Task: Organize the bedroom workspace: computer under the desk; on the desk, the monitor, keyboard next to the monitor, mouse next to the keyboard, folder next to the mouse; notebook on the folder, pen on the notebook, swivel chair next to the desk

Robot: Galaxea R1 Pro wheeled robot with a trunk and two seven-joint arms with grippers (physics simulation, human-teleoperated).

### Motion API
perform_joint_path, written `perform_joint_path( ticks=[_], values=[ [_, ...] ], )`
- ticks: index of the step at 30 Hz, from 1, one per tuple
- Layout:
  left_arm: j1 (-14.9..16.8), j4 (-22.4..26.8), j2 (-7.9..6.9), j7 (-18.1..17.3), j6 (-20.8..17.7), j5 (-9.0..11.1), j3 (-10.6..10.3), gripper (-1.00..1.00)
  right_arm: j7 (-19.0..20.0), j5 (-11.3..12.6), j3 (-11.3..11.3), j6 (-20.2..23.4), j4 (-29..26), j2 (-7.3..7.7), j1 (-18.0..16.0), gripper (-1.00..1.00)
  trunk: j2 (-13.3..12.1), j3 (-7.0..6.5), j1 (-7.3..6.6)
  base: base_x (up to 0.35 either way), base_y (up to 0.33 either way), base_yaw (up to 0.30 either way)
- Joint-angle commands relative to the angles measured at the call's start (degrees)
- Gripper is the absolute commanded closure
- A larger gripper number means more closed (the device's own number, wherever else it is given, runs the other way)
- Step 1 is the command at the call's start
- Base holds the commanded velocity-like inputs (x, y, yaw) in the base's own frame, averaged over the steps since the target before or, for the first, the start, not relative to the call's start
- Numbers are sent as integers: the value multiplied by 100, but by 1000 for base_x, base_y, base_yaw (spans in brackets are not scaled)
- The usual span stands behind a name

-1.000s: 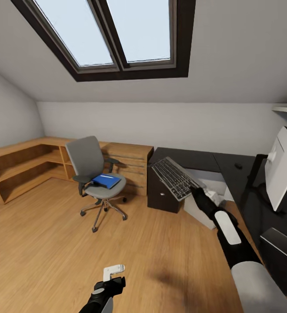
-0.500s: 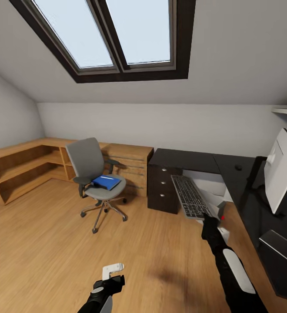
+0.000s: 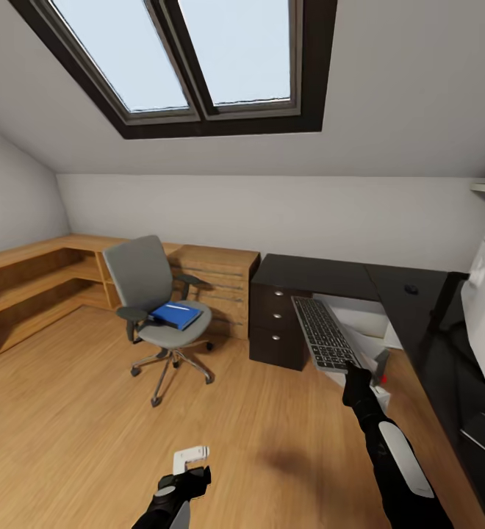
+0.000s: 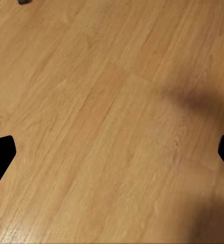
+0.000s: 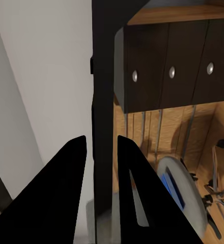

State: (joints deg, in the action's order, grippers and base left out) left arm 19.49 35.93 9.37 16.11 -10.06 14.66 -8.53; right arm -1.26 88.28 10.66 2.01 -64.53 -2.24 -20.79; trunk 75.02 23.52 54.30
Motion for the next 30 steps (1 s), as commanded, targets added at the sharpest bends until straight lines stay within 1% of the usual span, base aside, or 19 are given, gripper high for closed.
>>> perform_joint_path(
  ticks=[1, 7, 9, 15, 18, 25, 30],
  values=[
    [3, 7, -5, 50, -22, 55, -34, -100, 0, 58, 15, 20, -4, -7, -4, 100, 3, 7, 3, 332, 0, 0],
    [3, 2, -5, 50, -15, 57, -34, -100, -5, 58, 23, 12, 62, -6, -4, 100, 3, 7, 3, 332, 0, 0],
    [3, -3, -1, 50, 78, 56, -39, -100, -6, 58, 23, 1, 75, -1, -4, 100, 3, 7, 3, 332, 0, -23],
    [3, -79, 3, 50, 246, 55, -43, -100, -6, 58, 24, -183, 82, 4, -4, 100, 3, 7, 3, 313, 0, -187],
    [3, -92, 3, 50, 256, 55, -43, -100, -6, 52, 24, -207, 81, 4, -4, 100, 3, 7, 3, 120, 0, -256],
    [3, -95, 3, 34, 259, 55, -43, -100, -6, 50, 24, -222, 81, -3, -4, 100, 3, 7, 3, 13, 0, -254],
    [3, -95, 3, 16, 265, 55, -43, -100, -5, 58, 24, -219, 81, -2, -4, 100, 3, 7, 3, 114, 0, -144]
  ],
)
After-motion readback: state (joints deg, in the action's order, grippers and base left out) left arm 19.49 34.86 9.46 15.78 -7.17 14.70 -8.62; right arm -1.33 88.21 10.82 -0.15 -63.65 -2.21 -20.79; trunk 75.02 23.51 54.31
